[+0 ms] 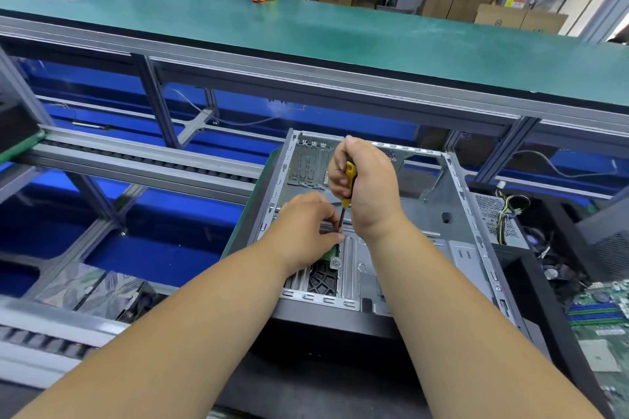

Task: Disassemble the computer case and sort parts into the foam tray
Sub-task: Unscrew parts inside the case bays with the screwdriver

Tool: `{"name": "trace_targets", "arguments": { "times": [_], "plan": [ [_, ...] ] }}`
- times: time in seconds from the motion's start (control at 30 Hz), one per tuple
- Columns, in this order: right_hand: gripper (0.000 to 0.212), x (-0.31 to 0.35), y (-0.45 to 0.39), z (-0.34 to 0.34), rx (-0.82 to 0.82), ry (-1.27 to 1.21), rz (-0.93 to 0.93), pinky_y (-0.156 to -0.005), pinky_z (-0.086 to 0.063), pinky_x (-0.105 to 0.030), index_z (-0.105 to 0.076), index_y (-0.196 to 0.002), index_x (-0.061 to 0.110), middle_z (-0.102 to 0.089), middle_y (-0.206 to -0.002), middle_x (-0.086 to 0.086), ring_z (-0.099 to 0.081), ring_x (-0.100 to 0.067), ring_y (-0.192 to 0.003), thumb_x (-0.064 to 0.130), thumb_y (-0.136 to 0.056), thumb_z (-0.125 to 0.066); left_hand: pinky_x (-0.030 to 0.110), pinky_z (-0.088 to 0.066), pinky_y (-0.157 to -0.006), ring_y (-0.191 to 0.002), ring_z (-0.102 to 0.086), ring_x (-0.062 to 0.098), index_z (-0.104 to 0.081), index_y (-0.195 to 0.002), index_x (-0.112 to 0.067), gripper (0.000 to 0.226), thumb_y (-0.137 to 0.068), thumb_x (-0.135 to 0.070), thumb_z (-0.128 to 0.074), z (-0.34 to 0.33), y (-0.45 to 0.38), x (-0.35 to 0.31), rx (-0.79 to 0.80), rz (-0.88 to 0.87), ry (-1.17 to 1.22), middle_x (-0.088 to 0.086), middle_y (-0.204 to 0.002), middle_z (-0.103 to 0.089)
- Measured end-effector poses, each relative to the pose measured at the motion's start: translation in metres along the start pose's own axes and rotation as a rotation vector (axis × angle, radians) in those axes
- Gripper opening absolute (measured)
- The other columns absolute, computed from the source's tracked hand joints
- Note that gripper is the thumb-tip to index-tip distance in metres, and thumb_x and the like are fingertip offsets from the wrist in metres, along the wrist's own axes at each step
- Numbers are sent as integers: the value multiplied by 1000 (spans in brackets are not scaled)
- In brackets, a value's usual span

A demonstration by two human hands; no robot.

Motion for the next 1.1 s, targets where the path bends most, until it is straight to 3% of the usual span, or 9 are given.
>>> {"name": "trace_targets", "arguments": {
  "times": [0.17,0.37,0.47,0.57,0.73,1.1],
  "plan": [
    [39,-4,-7,-6,97,-28,-89,-44,-16,-21,-34,-54,13,-28,-49,1,-17,-14,-47,9,-93,-32,38,-41,-96,-104,-48,15,-60,-77,-34,15,-80,-38,-75,0,1,0,17,12,-33,-10,-99,-55],
    [28,-9,-7,-23,333,2,-108,-45,-15,-19,-37,-52,16,-29,-47,0,-14,-13,-46,19,-80,-37,36,-43,-84,-95,-52,18,-45,-61,-36,36,-78,-33,-77,3,0,-1,-5,2,-13,-8,-91,-54],
    [27,-8,-9,-16,327,-99,-125,-43,-15,-18,-39,-56,13,-26,-47,1,-14,-10,-43,20,-82,-36,36,-41,-87,-99,-49,19,-49,-67,-36,29,-80,-36,-76,1,-1,-1,6,2,-33,-9,-93,-52],
    [19,-6,-8,-11,311,-121,-121,-44,-22,-23,-43,-73,10,-32,-54,-1,-22,-13,-43,21,-87,-39,41,-40,-94,-102,-48,19,-60,-77,-33,16,-80,-36,-75,0,-1,0,12,5,-16,-6,-98,-55],
    [13,-2,-8,-2,222,-171,-67,-63,-40,-31,-44,-79,12,-49,-73,-2,-47,-18,-60,16,-90,-50,42,-40,-95,-102,-49,18,-67,-84,-25,13,-80,-34,-76,2,0,0,-15,-4,16,-7,-96,-56],
    [16,-8,-1,-1,172,-92,-48,-58,-46,-23,-60,-82,14,-60,-75,0,-51,-15,-63,27,-91,-56,42,-43,-91,-102,-51,19,-66,-82,-22,16,-80,-33,-76,4,0,-1,-11,5,27,-4,-97,-59]
  ]
}}
Point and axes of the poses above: each hand's wrist, its own y-axis away from the middle knuckle, its own z-axis out of the back of the hand, x = y × z, the point moved 8 cm from there along -y, towards the middle knuckle
